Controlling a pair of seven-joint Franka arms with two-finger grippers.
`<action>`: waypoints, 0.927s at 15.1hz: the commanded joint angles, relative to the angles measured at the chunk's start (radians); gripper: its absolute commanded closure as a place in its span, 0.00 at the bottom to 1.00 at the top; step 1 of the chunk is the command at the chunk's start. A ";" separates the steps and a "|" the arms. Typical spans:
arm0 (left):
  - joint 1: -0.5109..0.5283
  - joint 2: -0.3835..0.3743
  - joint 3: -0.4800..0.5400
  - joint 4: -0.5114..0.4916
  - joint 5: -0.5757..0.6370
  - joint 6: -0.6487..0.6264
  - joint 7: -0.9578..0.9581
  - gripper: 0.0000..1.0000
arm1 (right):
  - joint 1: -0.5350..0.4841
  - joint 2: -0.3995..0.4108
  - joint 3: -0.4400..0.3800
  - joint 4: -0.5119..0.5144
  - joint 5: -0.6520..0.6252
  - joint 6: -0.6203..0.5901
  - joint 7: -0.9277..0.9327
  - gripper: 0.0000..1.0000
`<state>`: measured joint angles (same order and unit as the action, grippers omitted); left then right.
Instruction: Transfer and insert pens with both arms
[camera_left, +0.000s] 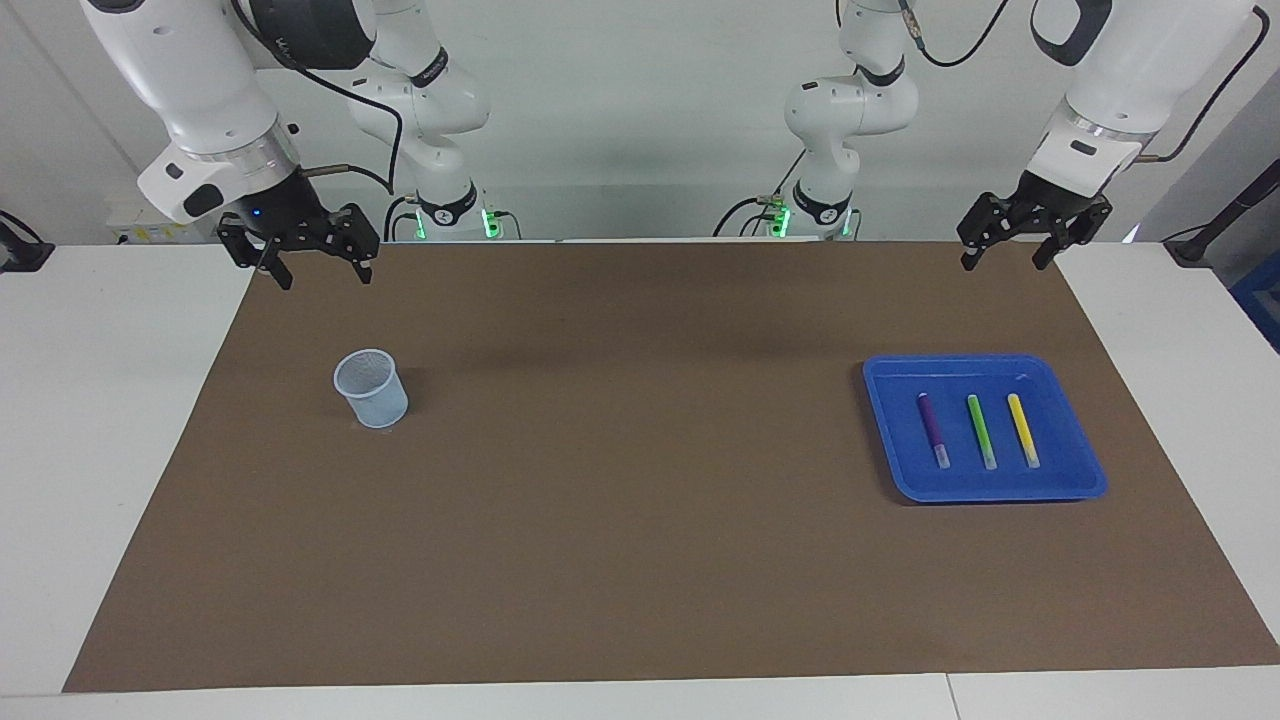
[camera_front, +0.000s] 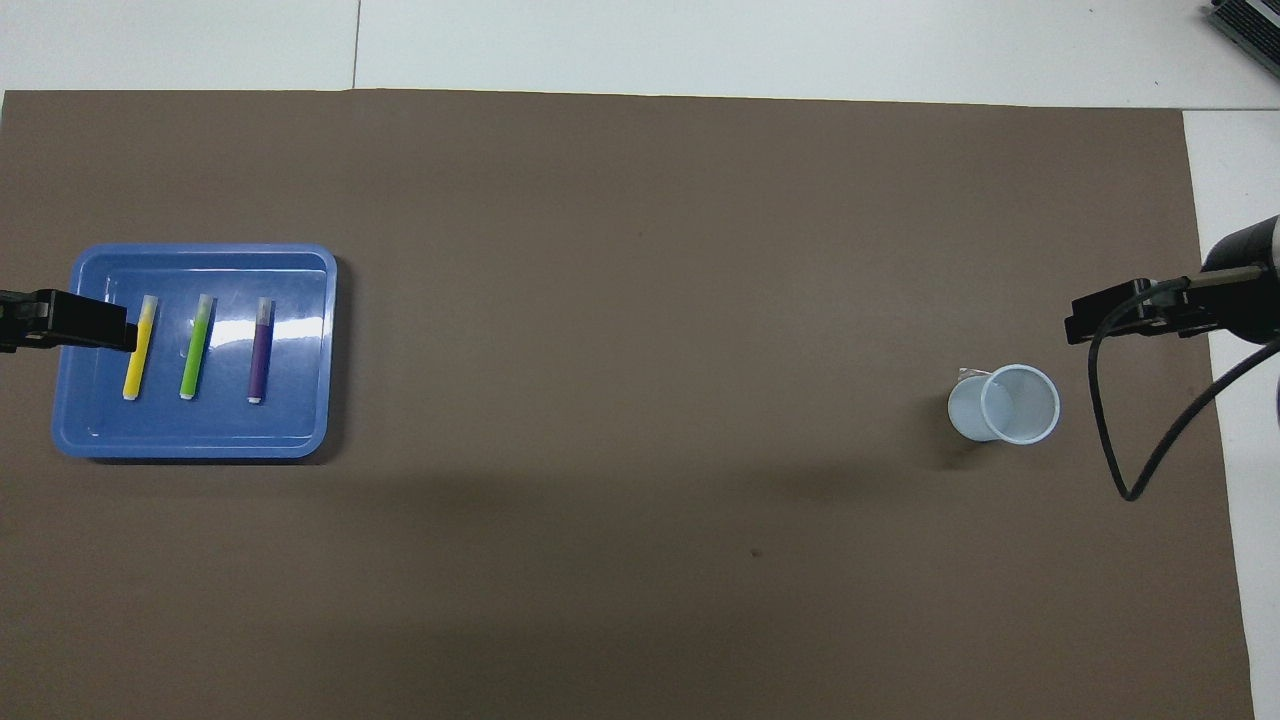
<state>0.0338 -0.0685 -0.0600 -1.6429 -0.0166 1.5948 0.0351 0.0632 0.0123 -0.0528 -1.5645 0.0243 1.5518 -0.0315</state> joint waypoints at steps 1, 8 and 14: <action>-0.011 0.001 0.012 0.009 -0.009 0.005 -0.011 0.00 | -0.002 -0.020 -0.001 -0.028 0.009 0.024 0.002 0.00; -0.008 -0.002 0.012 0.003 -0.008 0.004 -0.009 0.00 | -0.002 -0.020 -0.001 -0.026 0.008 0.022 0.002 0.00; -0.009 -0.014 0.014 -0.031 -0.006 0.008 -0.012 0.00 | -0.002 -0.020 -0.001 -0.026 0.009 0.022 0.001 0.00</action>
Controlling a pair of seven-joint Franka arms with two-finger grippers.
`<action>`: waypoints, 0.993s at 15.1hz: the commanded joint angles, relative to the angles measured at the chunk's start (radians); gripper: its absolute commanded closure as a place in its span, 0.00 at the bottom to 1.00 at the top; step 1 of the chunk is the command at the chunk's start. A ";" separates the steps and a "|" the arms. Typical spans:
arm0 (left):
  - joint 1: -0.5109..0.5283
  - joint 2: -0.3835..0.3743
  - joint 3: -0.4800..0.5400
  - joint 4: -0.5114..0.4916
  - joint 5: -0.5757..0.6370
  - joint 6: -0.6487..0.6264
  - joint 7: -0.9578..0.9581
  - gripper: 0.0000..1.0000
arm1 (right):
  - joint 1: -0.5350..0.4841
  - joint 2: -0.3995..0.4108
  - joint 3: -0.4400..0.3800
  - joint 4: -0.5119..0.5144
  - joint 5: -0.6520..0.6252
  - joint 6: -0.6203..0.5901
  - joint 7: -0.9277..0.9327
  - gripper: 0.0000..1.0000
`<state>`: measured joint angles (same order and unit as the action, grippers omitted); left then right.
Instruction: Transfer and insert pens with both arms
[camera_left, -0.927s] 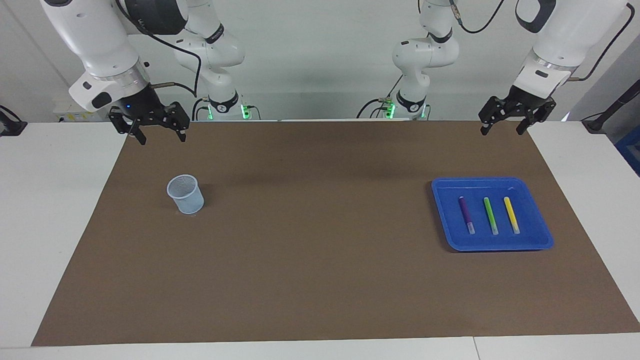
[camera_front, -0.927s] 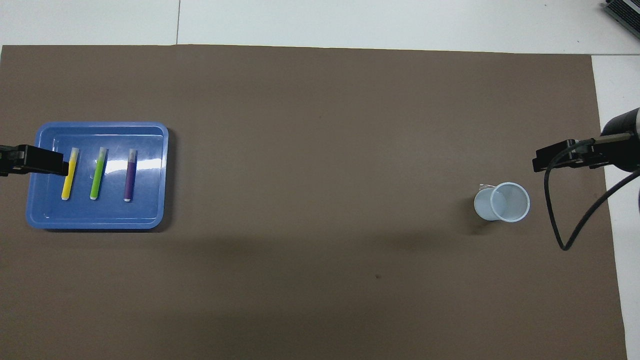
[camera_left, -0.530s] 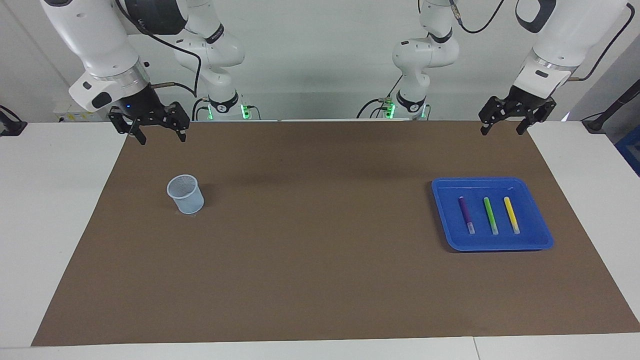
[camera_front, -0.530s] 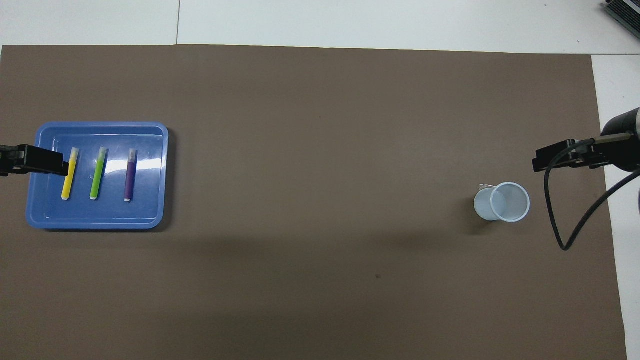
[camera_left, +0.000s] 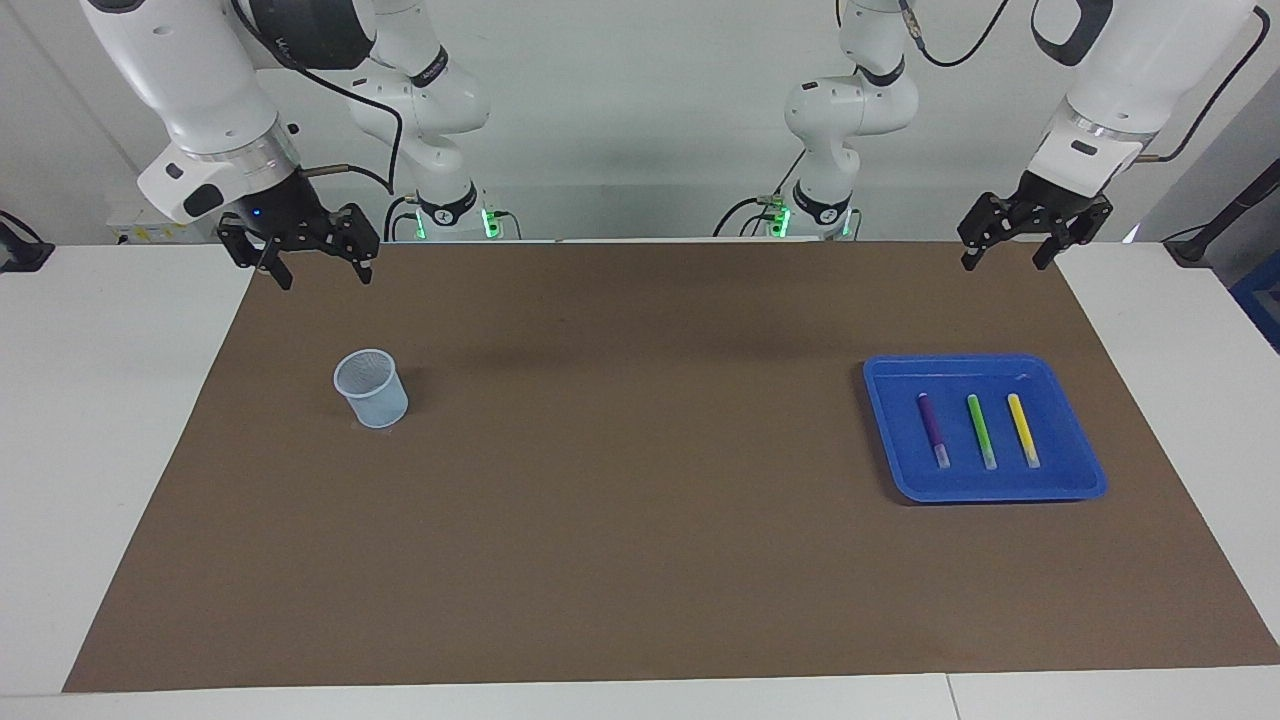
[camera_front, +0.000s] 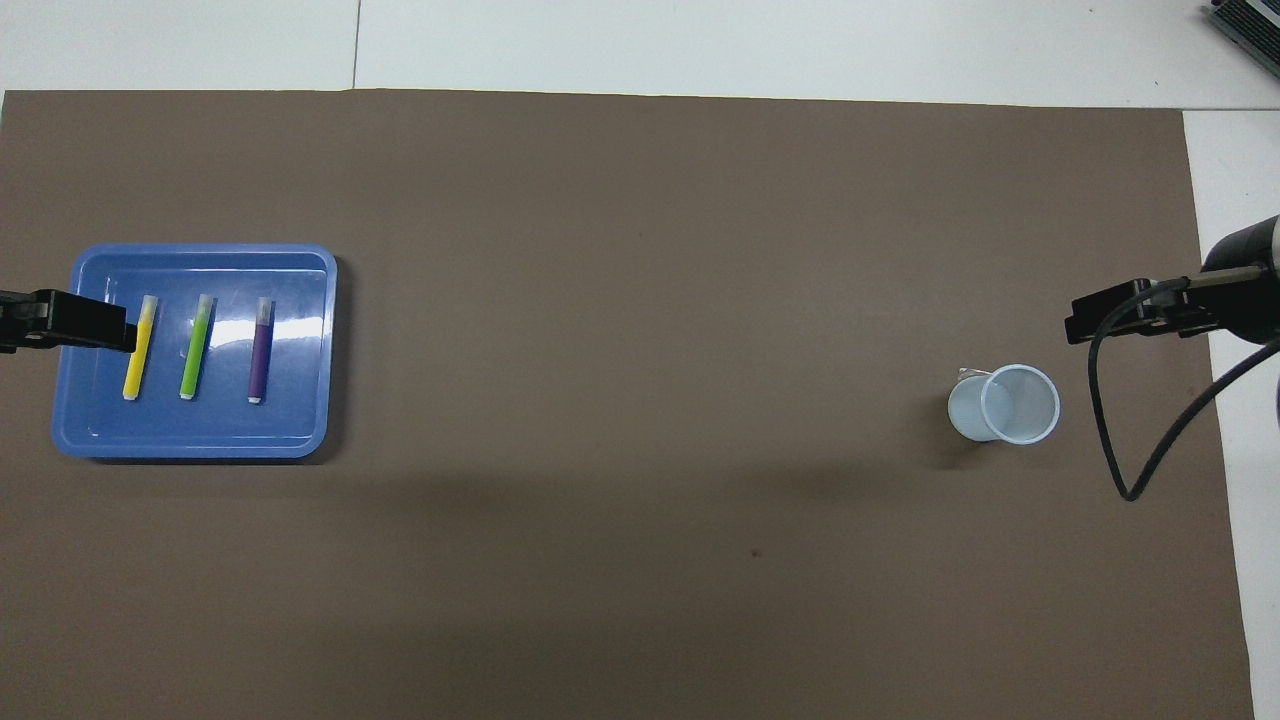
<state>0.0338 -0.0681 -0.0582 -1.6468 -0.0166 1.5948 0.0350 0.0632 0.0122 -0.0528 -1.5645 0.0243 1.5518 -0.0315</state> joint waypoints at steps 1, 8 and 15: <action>-0.009 -0.018 0.012 -0.036 -0.006 0.008 -0.010 0.00 | -0.002 -0.020 -0.001 -0.028 0.009 0.022 0.002 0.00; -0.012 -0.070 0.009 -0.220 -0.011 0.171 0.002 0.00 | -0.002 -0.020 -0.002 -0.028 0.009 0.024 0.001 0.00; 0.014 0.054 0.012 -0.243 -0.068 0.277 0.077 0.00 | -0.002 -0.020 -0.001 -0.028 0.008 0.024 0.001 0.00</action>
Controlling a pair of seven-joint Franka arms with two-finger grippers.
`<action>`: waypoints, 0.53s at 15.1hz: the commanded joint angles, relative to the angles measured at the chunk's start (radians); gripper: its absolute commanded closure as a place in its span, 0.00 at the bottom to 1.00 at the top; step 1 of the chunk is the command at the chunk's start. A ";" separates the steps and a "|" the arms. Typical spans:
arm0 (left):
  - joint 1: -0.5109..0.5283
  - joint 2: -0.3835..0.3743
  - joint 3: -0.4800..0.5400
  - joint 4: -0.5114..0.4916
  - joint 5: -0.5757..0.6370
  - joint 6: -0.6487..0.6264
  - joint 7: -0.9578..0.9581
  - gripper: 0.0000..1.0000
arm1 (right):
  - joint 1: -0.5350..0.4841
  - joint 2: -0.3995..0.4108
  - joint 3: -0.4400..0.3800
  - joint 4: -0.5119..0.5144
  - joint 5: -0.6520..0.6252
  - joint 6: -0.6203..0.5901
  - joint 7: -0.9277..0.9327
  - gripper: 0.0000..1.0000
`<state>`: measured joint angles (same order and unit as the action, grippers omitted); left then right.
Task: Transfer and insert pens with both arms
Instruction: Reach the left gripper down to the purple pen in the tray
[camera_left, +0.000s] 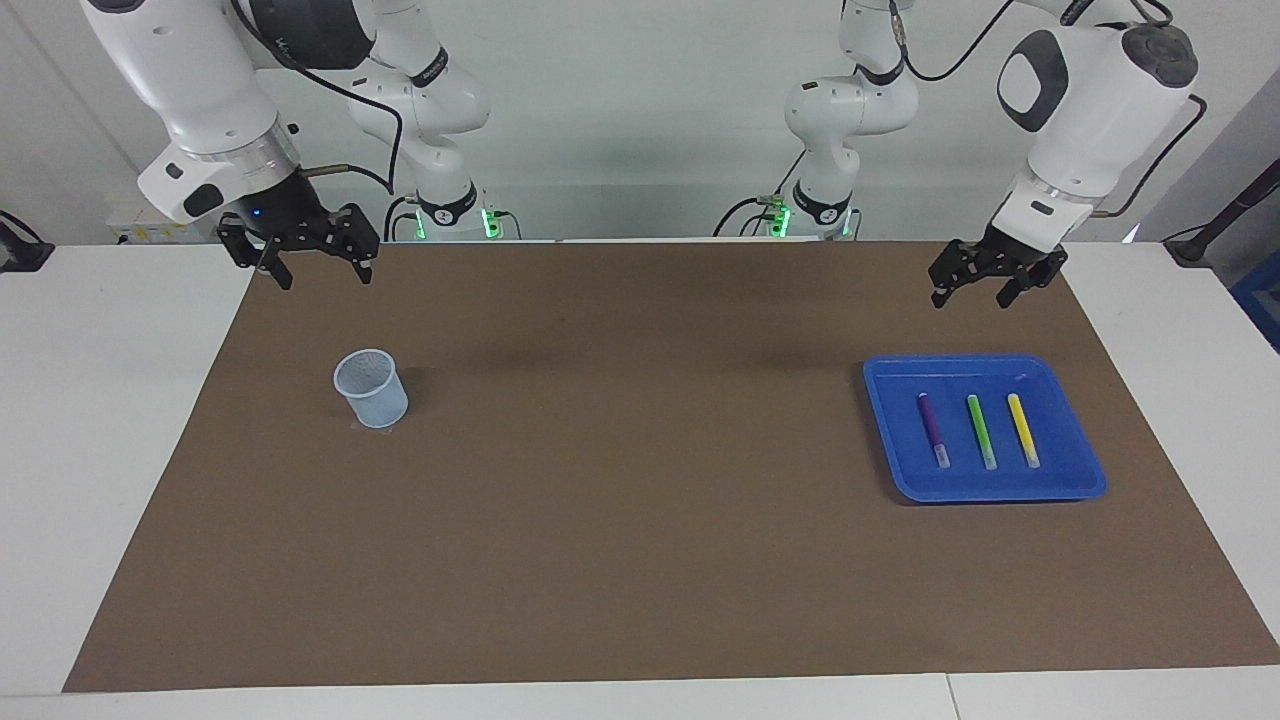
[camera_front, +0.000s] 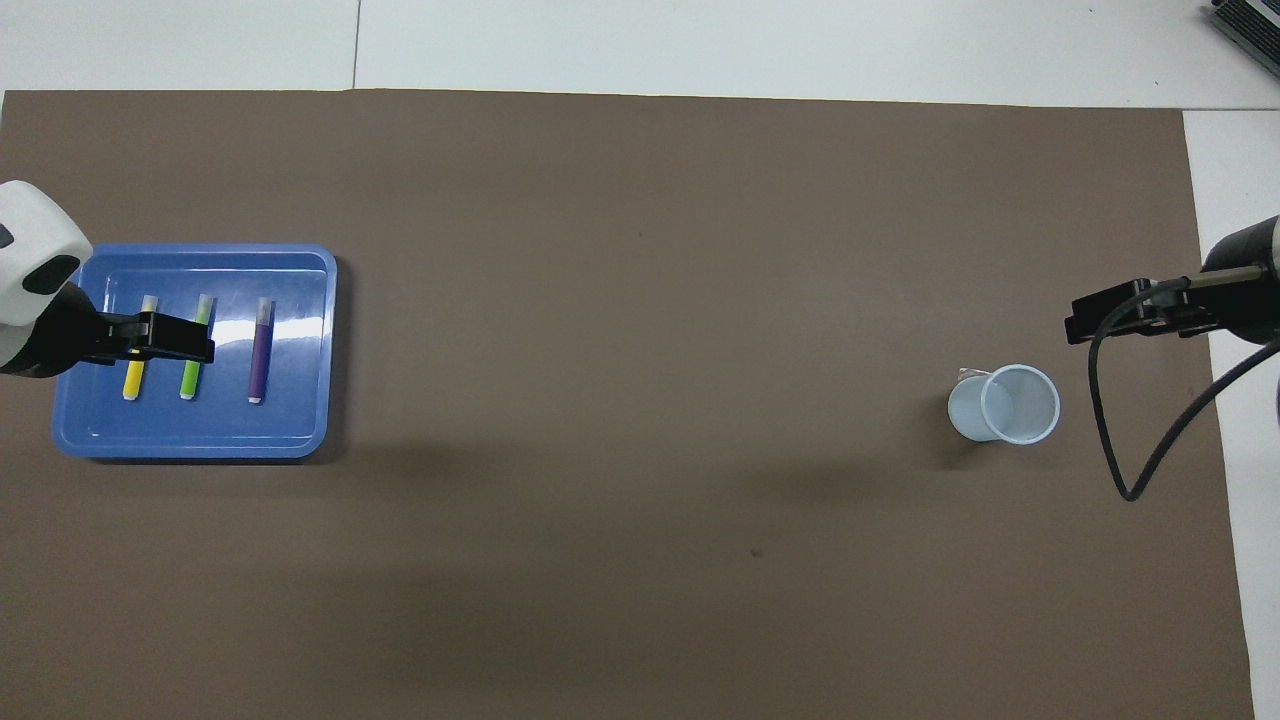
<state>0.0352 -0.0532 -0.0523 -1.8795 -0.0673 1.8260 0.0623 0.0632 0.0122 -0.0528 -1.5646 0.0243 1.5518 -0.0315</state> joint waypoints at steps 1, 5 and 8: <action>0.028 0.064 0.006 -0.009 -0.017 0.064 0.056 0.00 | -0.002 -0.020 -0.001 -0.028 0.009 0.022 0.001 0.00; 0.035 0.142 0.006 -0.012 -0.017 0.162 0.057 0.00 | -0.002 -0.020 -0.001 -0.026 0.009 0.022 0.001 0.00; 0.035 0.174 0.008 -0.042 -0.017 0.223 0.060 0.00 | -0.002 -0.020 -0.002 -0.028 0.009 0.022 0.001 0.00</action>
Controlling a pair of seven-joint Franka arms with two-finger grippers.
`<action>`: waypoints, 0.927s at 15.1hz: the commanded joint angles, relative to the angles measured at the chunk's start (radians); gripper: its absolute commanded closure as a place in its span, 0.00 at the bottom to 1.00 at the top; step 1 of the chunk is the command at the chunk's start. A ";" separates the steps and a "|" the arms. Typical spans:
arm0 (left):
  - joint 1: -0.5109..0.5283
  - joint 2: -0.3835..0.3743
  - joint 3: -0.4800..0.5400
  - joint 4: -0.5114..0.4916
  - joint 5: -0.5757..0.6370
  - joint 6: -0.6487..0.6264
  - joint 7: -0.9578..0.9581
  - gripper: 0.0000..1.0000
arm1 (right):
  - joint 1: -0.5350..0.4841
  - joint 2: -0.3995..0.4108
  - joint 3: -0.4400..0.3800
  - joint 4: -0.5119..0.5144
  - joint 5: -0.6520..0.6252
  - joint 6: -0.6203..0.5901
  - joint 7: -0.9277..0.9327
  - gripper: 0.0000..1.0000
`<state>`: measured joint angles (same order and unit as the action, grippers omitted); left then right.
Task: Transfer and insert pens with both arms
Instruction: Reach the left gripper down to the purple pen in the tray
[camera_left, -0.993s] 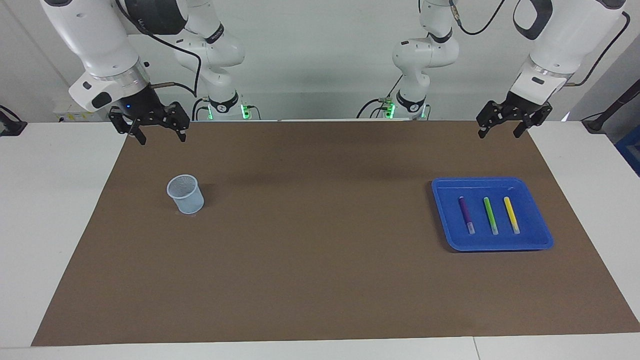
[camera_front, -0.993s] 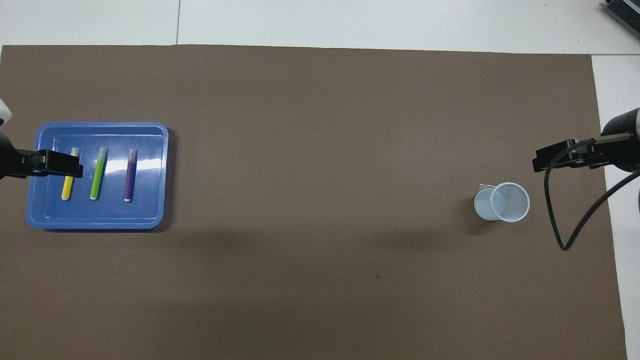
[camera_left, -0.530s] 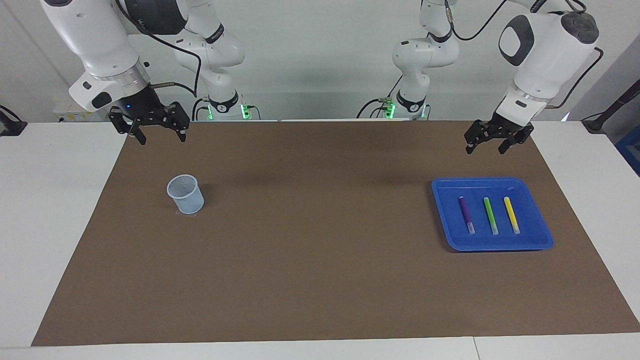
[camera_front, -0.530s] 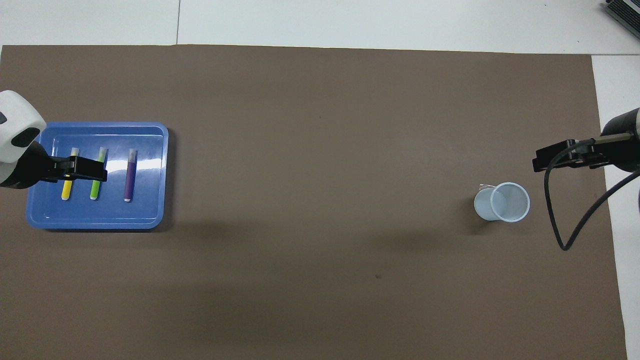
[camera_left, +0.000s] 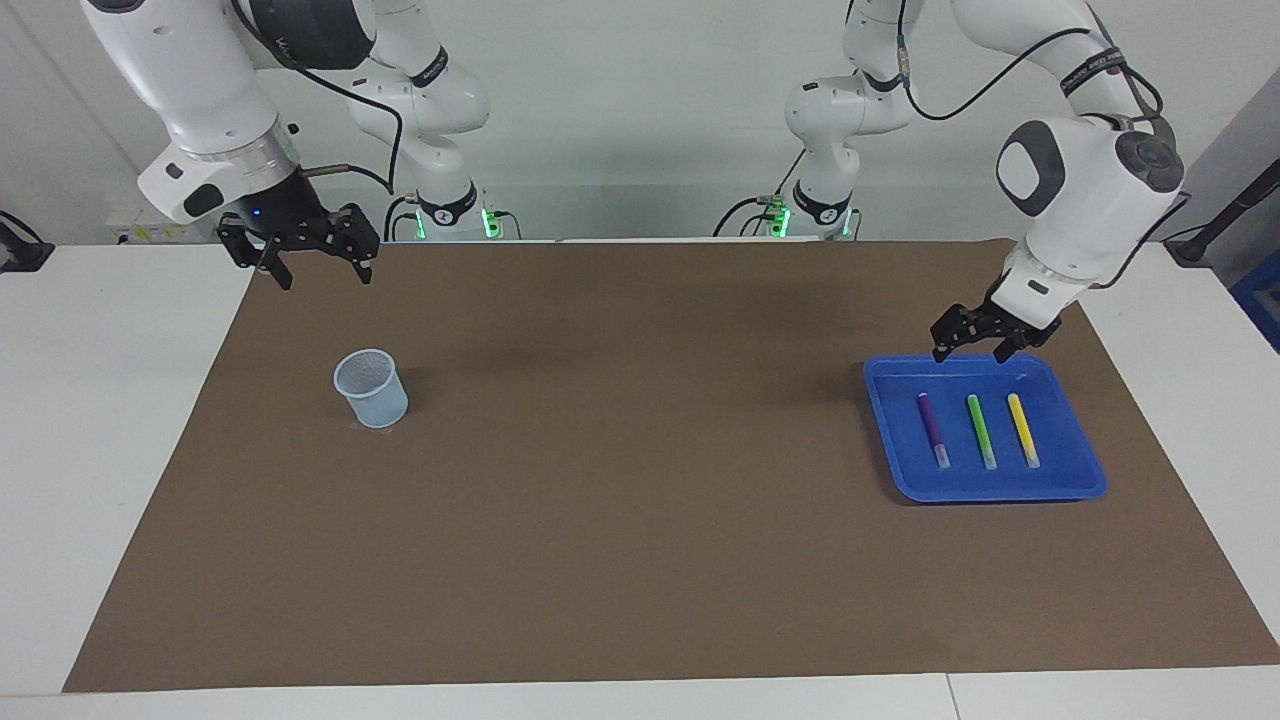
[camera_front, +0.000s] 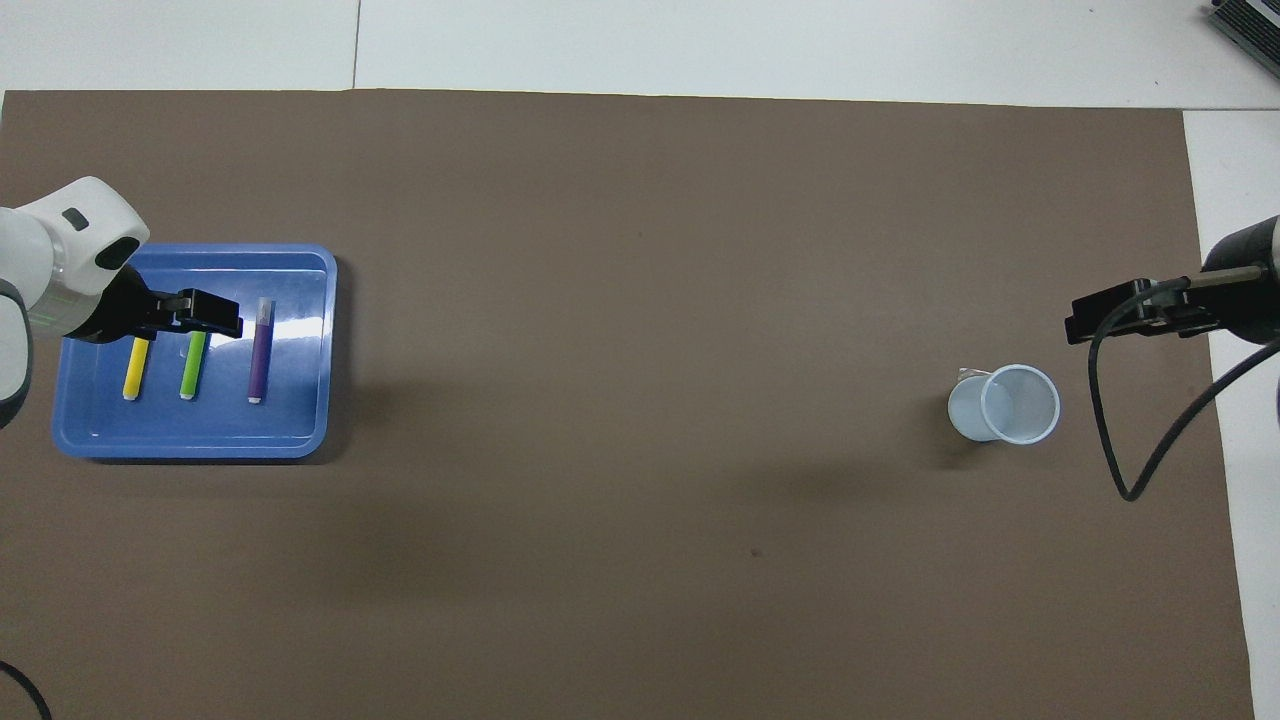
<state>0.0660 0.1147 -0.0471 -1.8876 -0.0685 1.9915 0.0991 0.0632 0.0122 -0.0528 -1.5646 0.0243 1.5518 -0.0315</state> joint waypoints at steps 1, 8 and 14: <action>0.005 0.019 0.003 -0.045 -0.016 0.094 0.027 0.00 | -0.002 -0.020 -0.001 -0.028 0.009 0.022 0.002 0.00; 0.021 0.144 0.001 -0.053 -0.014 0.249 0.065 0.02 | -0.002 -0.020 -0.002 -0.028 0.009 0.024 0.002 0.00; 0.026 0.224 0.001 -0.056 -0.016 0.345 0.113 0.04 | -0.002 -0.020 -0.001 -0.028 0.009 0.022 0.001 0.00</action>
<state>0.0848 0.3268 -0.0462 -1.9330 -0.0686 2.2992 0.1757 0.0632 0.0122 -0.0528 -1.5647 0.0243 1.5518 -0.0315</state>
